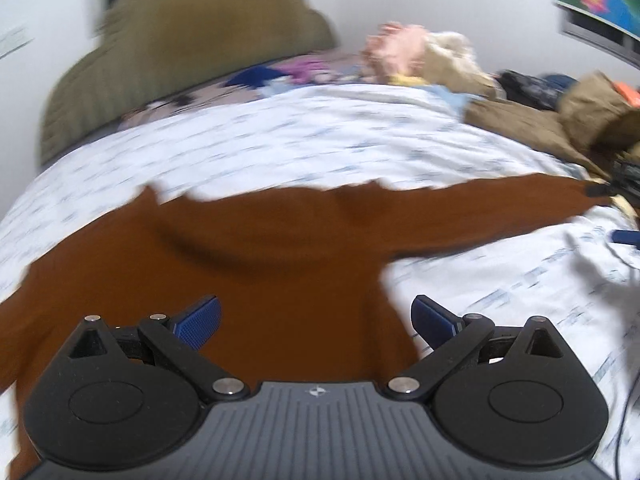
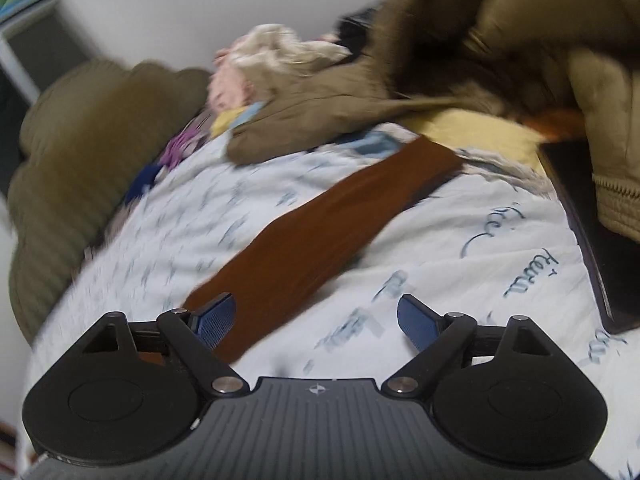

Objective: Fold small clothes
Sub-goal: 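Grasp the brown sweater's sleeve cuff with the right tool, then carry the sleeve across the sweater body with the right tool and release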

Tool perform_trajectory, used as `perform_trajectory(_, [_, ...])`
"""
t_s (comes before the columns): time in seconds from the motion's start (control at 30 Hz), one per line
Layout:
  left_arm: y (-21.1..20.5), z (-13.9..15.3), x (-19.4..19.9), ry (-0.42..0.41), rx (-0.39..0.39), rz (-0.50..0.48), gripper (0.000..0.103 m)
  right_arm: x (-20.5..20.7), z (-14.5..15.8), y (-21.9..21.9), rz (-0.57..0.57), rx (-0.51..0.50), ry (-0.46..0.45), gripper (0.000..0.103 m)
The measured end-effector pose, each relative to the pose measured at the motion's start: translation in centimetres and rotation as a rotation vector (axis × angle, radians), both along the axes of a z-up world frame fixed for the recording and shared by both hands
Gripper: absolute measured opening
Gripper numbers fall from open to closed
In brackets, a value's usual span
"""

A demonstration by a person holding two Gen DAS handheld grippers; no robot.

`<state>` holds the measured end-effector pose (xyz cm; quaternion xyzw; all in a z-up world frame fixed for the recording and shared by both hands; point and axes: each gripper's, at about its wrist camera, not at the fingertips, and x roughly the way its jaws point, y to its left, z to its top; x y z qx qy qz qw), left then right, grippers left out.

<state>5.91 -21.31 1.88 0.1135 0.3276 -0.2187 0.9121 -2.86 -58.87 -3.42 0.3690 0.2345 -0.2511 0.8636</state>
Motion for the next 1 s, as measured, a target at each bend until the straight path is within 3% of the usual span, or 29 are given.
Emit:
perform_trajectory(0.13, [-6.1,-0.9,1.3,0.022,-0.015,-0.04,0.102,0.8,-2.1,-3.8,-0.025,0.133,-0.075,0.082])
perform_trajectory(0.3, [-10.4,-3.1,3.8,0.07,-0.013,-0.007,0.101,2.4,-3.7,-6.8,-0.003,0.221,-0.199,0.074])
perform_trajectory(0.33, [-10.8,-3.5,4.2,0.082,-0.016,-0.001,0.096,2.7,-3.9,-7.2,-0.002,0.226,-0.214,0.072])
perform_trajectory(0.47, [-12.0,-5.8,6.4,0.171,-0.03,0.05,0.091,4.0,-4.7,-7.8,0.018,0.242,-0.233,0.049])
perform_trajectory(0.53, [-12.2,-6.3,6.7,0.158,-0.016,0.074,0.091,4.4,-5.0,-7.7,0.028,0.245,-0.234,0.035])
perform_trajectory(0.6, [-12.5,-6.4,7.0,0.155,-0.018,0.077,0.084,4.5,-5.4,-7.5,0.033,0.256,-0.237,0.014])
perform_trajectory(0.63, [-12.7,-6.6,7.4,0.163,-0.018,0.078,0.078,4.6,-5.6,-7.5,0.027,0.256,-0.232,0.012])
perform_trajectory(0.73, [-13.2,-7.1,8.7,0.203,-0.022,0.112,0.075,4.7,-5.7,-7.2,0.015,0.239,-0.231,0.01])
perform_trajectory(0.93, [-13.2,-6.8,9.8,0.237,-0.049,0.132,0.049,4.4,-4.3,-6.5,0.03,0.159,-0.251,0.01])
perform_trajectory(1.0, [-12.8,-6.7,10.1,0.252,-0.065,0.13,0.048,4.5,-3.4,-6.0,0.052,0.119,-0.263,0.01])
